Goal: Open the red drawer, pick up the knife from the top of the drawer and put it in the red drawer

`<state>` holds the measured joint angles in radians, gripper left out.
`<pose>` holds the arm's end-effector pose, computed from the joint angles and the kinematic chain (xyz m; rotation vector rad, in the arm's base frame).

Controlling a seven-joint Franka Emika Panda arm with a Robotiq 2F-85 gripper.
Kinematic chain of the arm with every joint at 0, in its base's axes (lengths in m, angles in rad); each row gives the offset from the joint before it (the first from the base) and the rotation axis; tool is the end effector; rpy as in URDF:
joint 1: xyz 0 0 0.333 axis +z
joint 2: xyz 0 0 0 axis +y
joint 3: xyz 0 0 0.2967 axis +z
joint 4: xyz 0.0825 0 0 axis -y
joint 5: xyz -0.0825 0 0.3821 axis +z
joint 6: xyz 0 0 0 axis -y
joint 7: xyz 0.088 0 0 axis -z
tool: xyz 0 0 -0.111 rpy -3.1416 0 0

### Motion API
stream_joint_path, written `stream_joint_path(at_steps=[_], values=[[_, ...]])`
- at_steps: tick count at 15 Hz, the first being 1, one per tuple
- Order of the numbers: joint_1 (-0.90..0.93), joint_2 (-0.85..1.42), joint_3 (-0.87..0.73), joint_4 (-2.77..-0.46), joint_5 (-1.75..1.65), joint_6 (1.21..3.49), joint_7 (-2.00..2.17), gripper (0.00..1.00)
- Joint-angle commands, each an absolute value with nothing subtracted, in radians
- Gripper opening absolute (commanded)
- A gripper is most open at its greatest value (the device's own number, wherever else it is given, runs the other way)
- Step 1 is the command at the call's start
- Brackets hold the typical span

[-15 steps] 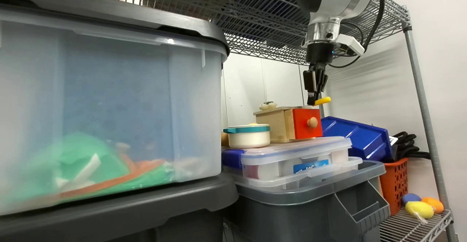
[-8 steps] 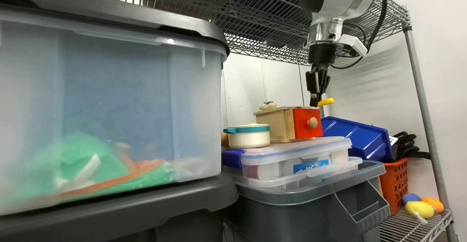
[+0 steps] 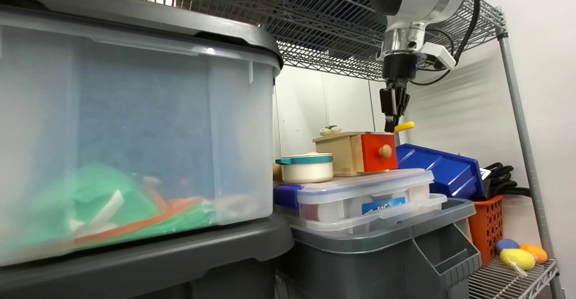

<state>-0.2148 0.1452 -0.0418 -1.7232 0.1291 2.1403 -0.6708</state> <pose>0.6100 -0.1526 0.4986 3.0364 0.5536 0.4554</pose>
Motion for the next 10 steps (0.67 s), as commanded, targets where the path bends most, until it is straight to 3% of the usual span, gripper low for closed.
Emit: stream_joint_path(at_steps=[1,10], values=[[-0.204,0.109,-0.056,-1.768,0.154,2.129,-0.708,0.05],[-0.201,0.071,-0.067,-1.824,0.154,2.131,-0.718,0.05]])
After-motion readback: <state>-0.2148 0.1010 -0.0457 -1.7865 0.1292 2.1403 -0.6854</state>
